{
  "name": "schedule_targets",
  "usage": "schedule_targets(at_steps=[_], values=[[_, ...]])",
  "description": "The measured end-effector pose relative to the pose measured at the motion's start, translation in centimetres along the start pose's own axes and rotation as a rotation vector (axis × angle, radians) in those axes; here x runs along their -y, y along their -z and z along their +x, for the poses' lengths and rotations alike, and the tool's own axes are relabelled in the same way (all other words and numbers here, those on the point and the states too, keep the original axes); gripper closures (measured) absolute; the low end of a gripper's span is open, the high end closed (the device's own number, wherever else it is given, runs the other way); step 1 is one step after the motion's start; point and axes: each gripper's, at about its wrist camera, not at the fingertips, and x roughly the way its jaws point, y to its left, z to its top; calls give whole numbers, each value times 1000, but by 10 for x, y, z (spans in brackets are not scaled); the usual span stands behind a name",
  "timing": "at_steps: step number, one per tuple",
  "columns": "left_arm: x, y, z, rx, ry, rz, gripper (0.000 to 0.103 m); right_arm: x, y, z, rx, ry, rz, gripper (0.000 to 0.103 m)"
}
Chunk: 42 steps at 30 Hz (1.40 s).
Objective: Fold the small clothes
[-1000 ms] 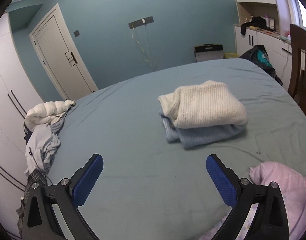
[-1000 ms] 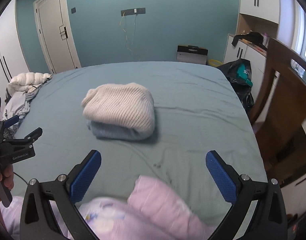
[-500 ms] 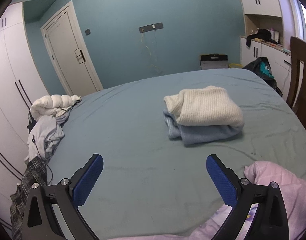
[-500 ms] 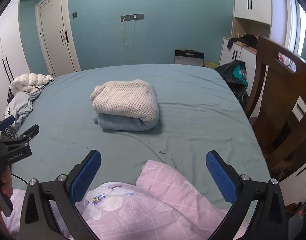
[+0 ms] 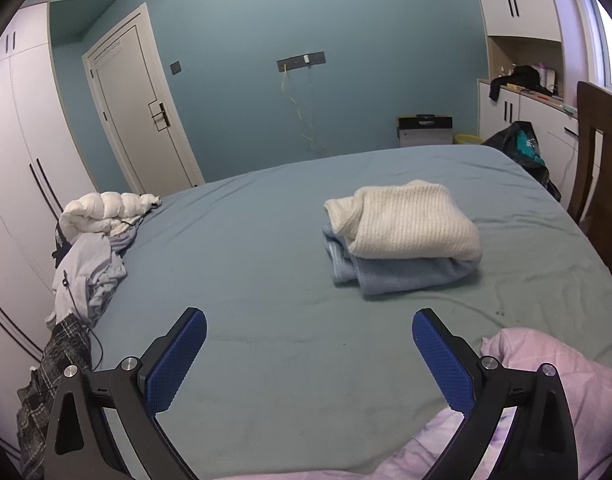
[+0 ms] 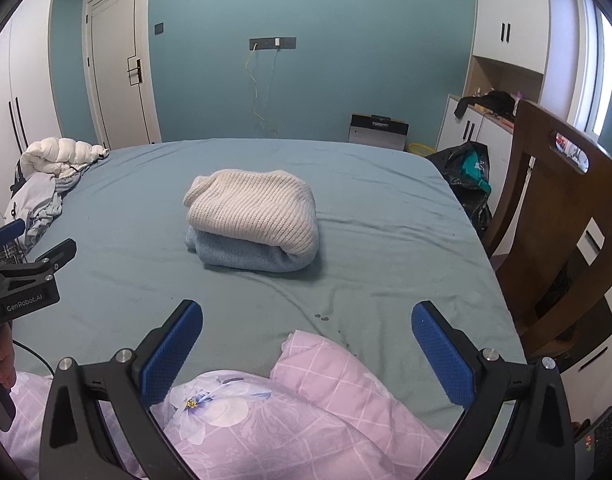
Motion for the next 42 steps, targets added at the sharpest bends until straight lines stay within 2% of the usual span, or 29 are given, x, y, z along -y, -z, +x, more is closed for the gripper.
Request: schedule_targets(at_steps=[11, 42], values=[[8, 3, 1, -6, 8, 14, 0, -11, 0, -4, 5, 0, -38, 1], [7, 3, 0, -4, 33, -24, 0, -17, 0, 1, -6, -10, -20, 1]])
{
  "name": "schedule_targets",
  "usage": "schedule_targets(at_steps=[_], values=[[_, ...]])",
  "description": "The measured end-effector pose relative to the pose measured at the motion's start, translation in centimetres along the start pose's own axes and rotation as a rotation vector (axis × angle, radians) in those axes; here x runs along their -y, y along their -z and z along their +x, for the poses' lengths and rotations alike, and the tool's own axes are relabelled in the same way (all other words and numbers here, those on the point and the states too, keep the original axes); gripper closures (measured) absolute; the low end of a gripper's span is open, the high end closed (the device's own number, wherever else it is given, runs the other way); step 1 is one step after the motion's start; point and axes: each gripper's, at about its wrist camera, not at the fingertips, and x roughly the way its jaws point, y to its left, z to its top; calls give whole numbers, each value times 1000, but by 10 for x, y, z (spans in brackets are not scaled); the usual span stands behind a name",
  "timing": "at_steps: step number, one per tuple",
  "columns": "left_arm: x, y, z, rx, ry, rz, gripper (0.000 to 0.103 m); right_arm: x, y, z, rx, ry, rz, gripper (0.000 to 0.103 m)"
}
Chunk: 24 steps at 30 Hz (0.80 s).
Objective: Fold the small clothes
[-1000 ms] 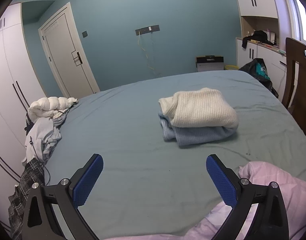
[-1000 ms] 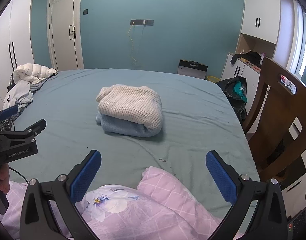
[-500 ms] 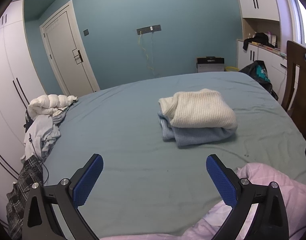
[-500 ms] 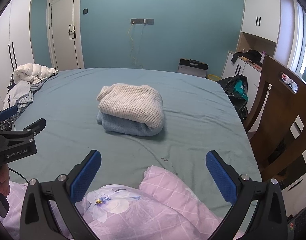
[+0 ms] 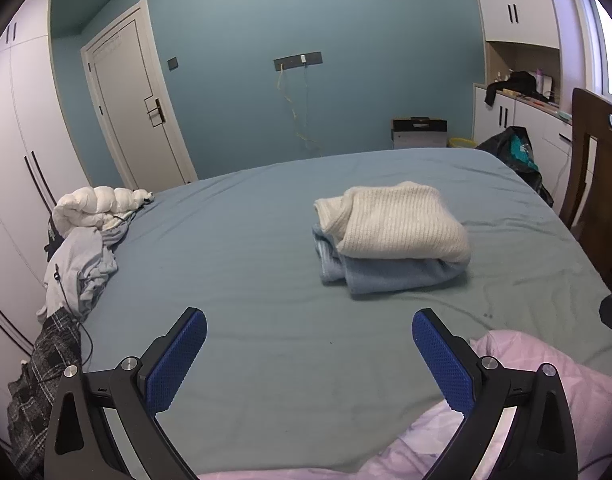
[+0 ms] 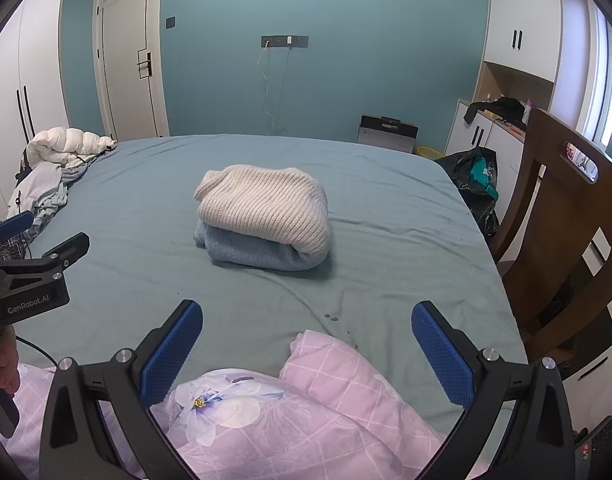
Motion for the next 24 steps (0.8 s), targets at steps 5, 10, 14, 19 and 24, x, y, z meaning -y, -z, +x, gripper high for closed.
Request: schedule_targets(at_steps=[5, 10, 14, 19, 24], values=[[1, 0, 5, -14, 11, -2, 0, 0, 0, 7, -16, -3, 3, 1], [-2, 0, 11, -26, 28, -17, 0, -2, 0, 15, -34, -19, 10, 1], [-4, 0, 17, -31, 34, -24, 0, -4, -1, 18, -40, -22, 6, 1], [-5, 1, 27, -44, 38, -33, 0, -5, -5, 21, -37, -29, 2, 1], [-6, 0, 39, -61, 43, -42, 0, -8, -8, 30, -42, -28, -6, 1]])
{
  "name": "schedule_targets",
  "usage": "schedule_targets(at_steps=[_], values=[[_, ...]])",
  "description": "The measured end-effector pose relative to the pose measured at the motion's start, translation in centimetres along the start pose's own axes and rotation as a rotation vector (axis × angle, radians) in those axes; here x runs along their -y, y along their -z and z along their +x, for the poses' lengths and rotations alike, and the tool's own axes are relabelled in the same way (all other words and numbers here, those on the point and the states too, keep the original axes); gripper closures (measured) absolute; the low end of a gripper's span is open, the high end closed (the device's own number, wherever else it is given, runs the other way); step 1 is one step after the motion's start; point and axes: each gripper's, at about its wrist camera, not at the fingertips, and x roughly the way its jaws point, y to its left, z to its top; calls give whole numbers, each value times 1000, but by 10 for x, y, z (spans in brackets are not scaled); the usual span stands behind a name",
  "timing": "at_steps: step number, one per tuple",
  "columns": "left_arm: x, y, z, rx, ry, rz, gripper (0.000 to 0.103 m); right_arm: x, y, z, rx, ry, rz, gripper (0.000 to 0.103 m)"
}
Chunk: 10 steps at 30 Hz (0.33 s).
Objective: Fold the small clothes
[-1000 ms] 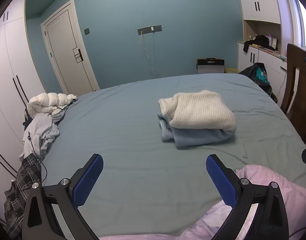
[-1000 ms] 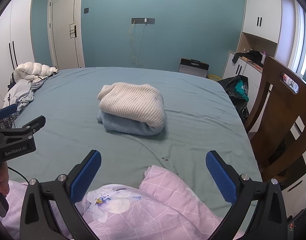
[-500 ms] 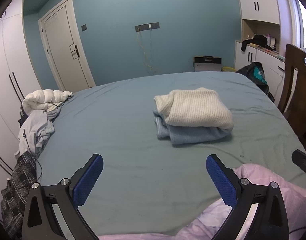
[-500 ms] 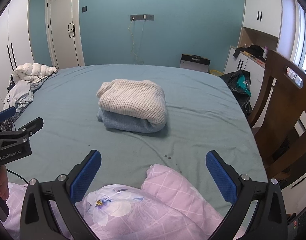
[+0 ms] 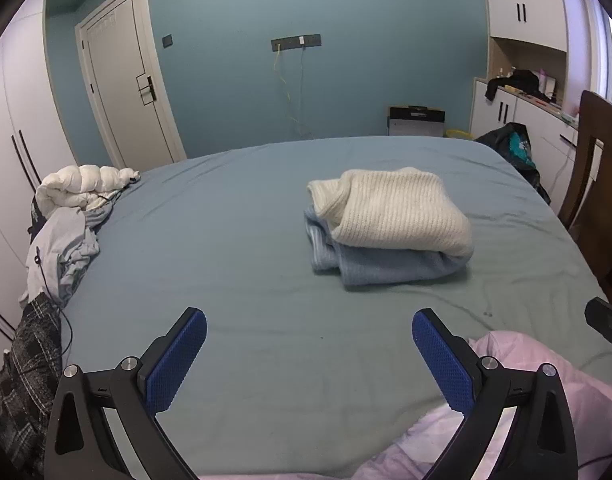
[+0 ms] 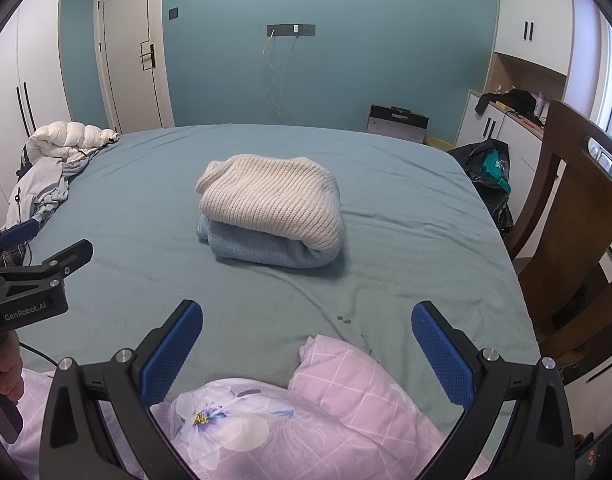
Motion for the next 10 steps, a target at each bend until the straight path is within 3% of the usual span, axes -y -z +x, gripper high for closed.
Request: schedule_targets(at_steps=[10], values=[[-1, -6, 24, -18, 7, -23, 0, 0, 1, 24, -43, -8, 12, 1]])
